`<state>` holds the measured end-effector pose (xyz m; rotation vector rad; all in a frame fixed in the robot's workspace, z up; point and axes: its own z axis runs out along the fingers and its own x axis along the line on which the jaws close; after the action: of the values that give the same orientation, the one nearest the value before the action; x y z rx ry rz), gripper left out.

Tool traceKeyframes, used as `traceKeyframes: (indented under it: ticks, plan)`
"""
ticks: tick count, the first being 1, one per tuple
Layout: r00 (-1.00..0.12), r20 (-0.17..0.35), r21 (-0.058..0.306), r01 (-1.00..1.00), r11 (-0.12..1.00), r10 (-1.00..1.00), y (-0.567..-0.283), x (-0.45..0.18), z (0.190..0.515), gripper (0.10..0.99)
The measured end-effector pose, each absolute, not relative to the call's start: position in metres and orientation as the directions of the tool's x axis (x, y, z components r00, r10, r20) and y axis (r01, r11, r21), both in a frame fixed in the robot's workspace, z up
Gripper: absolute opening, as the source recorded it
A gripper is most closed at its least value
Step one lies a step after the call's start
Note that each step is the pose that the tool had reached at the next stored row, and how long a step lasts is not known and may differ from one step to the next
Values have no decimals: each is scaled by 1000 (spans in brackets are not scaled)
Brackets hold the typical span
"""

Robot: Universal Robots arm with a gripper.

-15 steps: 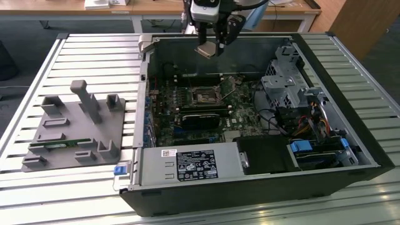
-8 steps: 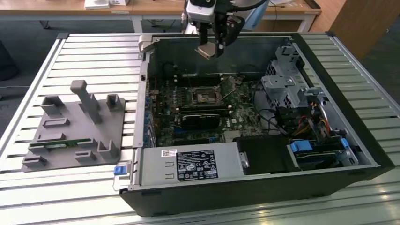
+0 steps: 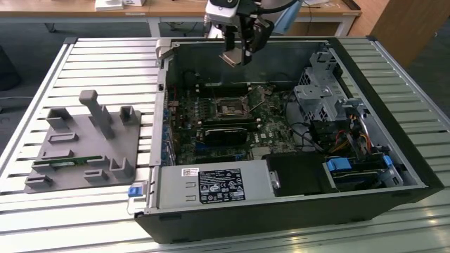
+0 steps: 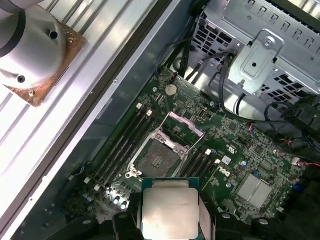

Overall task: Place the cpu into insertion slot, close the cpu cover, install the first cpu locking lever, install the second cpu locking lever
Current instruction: 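Place the cpu into insertion slot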

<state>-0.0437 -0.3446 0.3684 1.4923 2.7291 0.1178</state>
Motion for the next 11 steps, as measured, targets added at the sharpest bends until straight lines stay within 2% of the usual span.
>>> traceKeyframes:
  ticks: [11]
  plan:
    - [-448,6,77,891,446,894,-344,-44,367,541]
